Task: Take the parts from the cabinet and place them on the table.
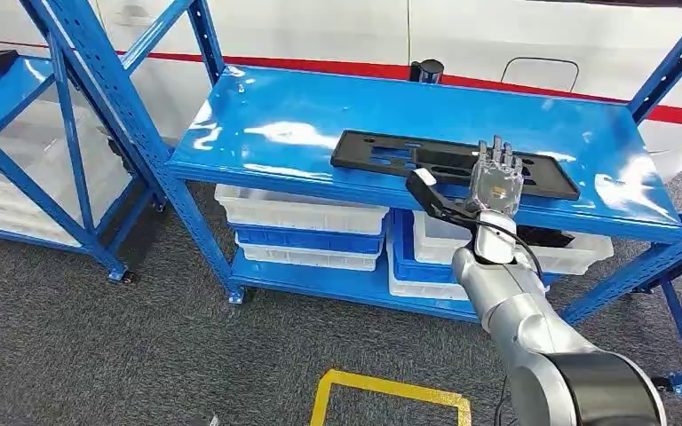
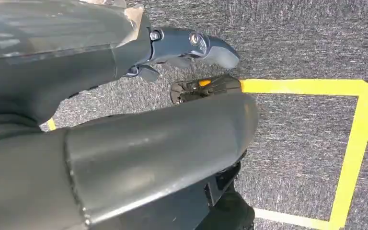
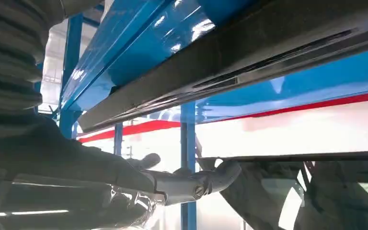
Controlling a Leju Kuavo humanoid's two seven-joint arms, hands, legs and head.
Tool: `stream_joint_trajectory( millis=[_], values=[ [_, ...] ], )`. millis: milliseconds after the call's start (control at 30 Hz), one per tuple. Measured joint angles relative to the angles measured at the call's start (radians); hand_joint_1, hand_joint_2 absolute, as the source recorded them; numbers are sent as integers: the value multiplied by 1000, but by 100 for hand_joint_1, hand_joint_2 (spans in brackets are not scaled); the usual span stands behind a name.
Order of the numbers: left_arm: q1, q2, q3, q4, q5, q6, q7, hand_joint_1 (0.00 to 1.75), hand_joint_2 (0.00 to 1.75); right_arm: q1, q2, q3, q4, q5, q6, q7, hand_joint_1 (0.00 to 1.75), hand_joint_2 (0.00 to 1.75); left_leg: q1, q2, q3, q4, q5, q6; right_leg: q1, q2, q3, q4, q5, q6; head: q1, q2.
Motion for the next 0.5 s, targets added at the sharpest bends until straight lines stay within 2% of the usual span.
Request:
stream_joint_trajectory(
  millis=[500],
  values=[
    [-2,-1,-2,0,-11,-8,4,0,0,0,-19,-8,0,0,0,2,0,175,2,0,0,0,0,0,2,0,0,0,0,0,0,0]
  ],
)
